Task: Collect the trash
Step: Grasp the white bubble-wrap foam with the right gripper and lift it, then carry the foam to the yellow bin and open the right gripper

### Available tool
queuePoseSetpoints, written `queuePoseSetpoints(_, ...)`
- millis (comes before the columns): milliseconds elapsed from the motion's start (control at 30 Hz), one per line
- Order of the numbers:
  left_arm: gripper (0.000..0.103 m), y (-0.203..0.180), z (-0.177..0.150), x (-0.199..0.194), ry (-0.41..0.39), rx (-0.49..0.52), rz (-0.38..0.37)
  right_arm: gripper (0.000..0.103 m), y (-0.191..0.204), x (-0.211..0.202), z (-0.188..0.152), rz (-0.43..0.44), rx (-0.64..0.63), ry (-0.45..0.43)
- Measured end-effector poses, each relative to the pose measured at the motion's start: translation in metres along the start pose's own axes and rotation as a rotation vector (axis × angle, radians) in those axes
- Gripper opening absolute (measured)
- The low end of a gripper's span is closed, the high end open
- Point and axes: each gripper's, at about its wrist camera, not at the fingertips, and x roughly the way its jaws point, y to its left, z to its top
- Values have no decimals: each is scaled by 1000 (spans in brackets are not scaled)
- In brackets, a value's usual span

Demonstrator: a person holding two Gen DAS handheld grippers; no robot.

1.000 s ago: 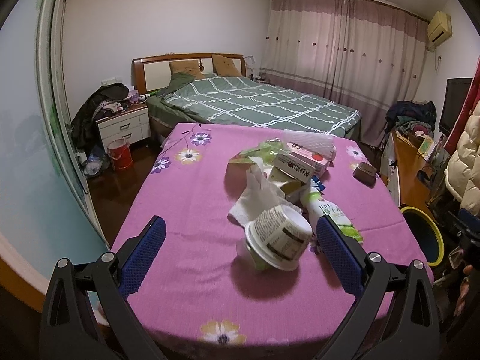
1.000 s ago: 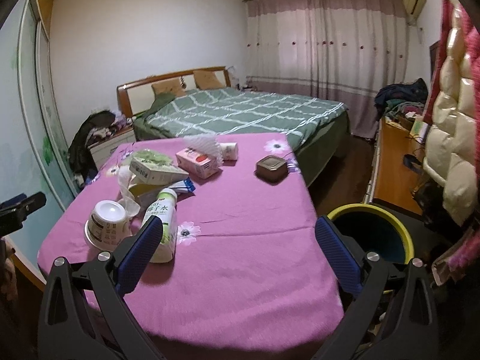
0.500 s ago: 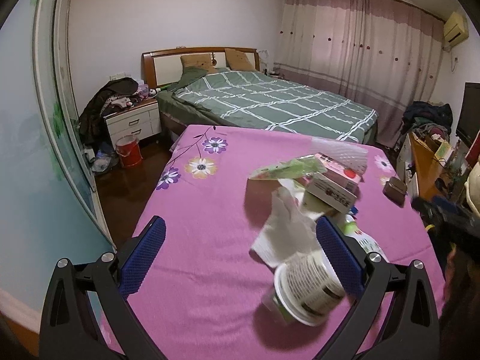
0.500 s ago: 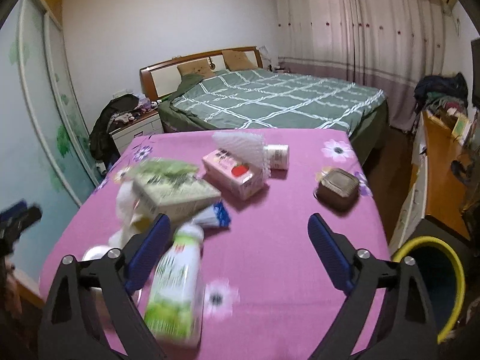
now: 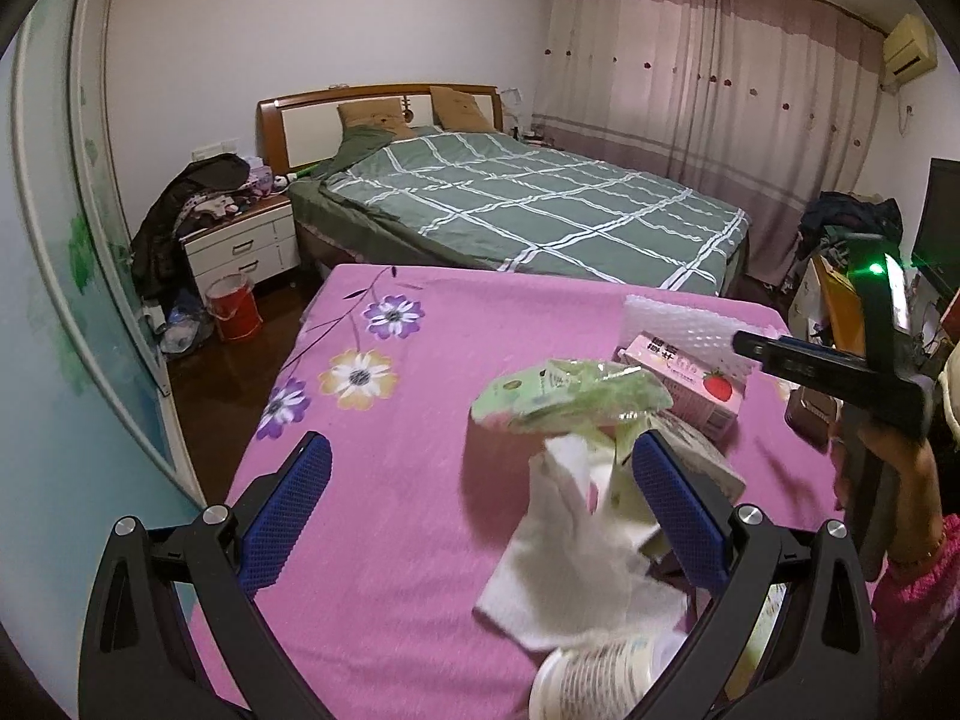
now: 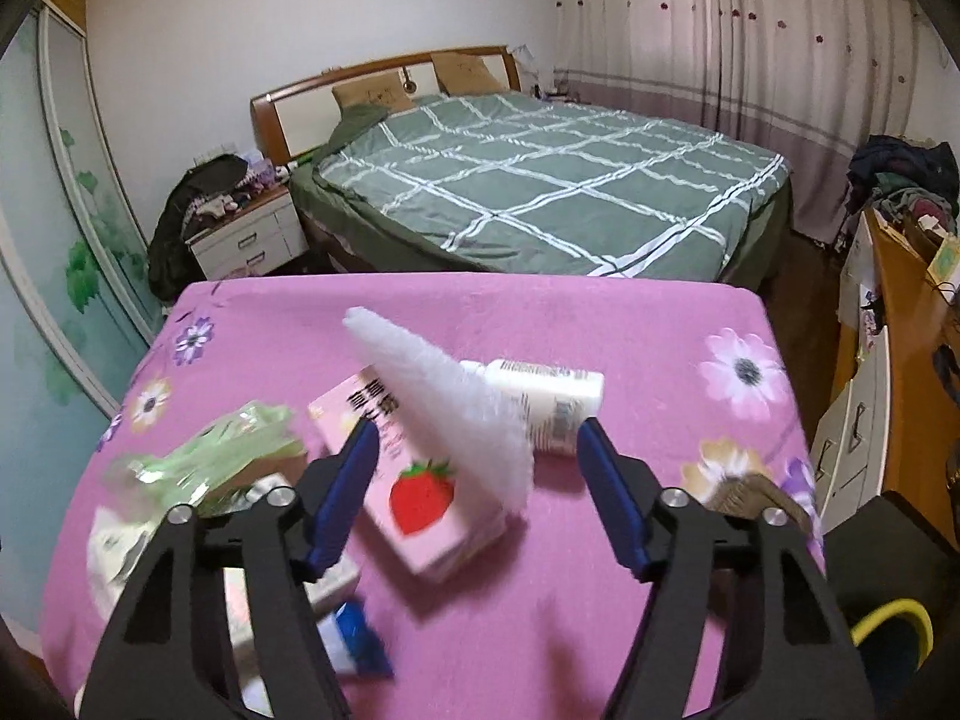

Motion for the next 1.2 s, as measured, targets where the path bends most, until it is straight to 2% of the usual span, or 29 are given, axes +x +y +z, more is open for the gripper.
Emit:
queuePoseSetpoints(67,99,-3,3,9,7,8,-4,55,-1,9,2,4,2,15)
queuePoseSetpoints(167,99,-5,5,18,13,16,-11,40,-3,20,5,16,5,31)
queuePoseSetpoints(200,99,-6,6,22,17,19,-15,30,-2,20,5,17,2,30)
queuePoseSetpoints(233,99,-7,7,25,20,20,-19,24,-2,20,5,20,2,28)
queuePoseSetpoints(367,99,-9,6,29,23,22,-33,14,-4,14,5,57,15,15)
queuePoseSetpoints(667,99,-7,5,8,4,20,-47,13,5,-46,7,81,-2,-80)
queuePoseSetpoints(867,99,-15,0,-21,-27,36,-73,13,-18,-112,-13,39,37,-160)
queuePoseSetpoints(1000,99,-22,-6,-32,-28,48,-93,13,-60,-157,-49,-51,128,-197)
queuePoseSetpoints(1200,99,-37,-21,-44,-16,65,-134,13,-135,-202,-120,-281,281,-175)
